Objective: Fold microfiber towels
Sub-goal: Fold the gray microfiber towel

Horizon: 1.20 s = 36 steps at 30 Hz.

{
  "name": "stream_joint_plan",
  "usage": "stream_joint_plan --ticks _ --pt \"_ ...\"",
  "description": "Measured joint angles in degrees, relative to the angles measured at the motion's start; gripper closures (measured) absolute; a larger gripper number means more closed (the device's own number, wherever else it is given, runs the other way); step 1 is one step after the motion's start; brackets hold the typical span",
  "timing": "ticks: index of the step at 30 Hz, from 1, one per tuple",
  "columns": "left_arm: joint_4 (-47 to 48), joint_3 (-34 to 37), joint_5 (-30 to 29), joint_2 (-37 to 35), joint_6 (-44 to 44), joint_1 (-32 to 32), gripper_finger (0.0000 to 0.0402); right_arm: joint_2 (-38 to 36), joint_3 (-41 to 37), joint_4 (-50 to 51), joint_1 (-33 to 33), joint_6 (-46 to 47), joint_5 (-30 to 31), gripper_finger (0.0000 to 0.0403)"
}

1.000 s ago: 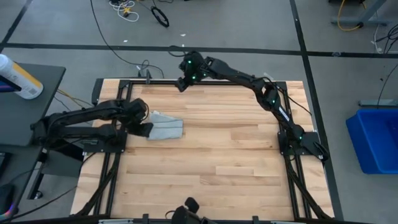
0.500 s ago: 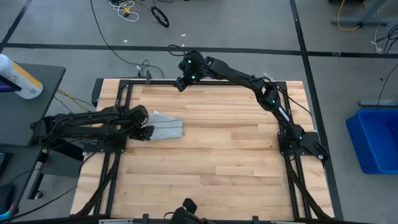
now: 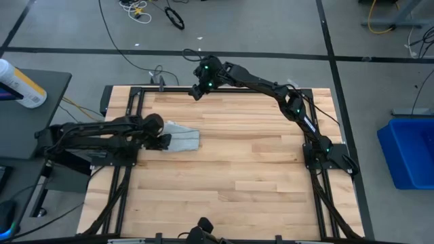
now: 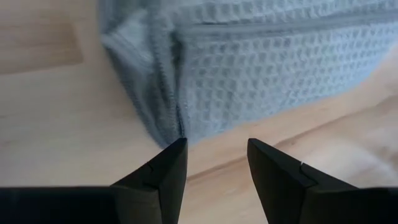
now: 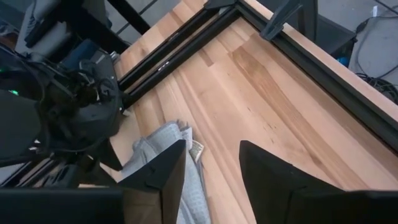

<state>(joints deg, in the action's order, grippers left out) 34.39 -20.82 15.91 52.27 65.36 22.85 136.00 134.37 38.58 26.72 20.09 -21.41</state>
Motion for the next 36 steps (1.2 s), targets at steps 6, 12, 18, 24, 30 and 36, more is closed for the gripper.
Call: stream_joint_plan --ticks 6,12,18,24,30,36 --pt "-1.7 0.0 2.8 1.0 1.0 -0.2 0.0223 0.0 0.0 -0.6 0.0 1.0 -1.2 0.0229" --pt "0.8 0.0 4.8 0.6 1.5 -0.4 0.0223 0.1 0.0 -0.8 0.0 1.1 -1.3 0.0249" --pt "3.6 -0.4 3.9 0.6 -0.1 -0.4 0.0223 0.1 0.0 -1.5 0.0 1.0 -1.3 0.0258" --pt "6.2 -1.2 0.4 0.6 -2.6 -0.2 0.0223 0.1 0.0 -1.6 0.0 0.9 -1.3 0.0232" --pt "4.7 -1.2 -2.5 0.6 -2.7 -0.2 0.0223 0.1 0.0 -1.9 0.0 0.9 -1.3 0.0228" --pt "1.2 -1.2 -3.5 0.6 -1.1 -0.2 0.0223 0.1 0.0 -1.9 0.0 0.9 -1.3 0.0253"
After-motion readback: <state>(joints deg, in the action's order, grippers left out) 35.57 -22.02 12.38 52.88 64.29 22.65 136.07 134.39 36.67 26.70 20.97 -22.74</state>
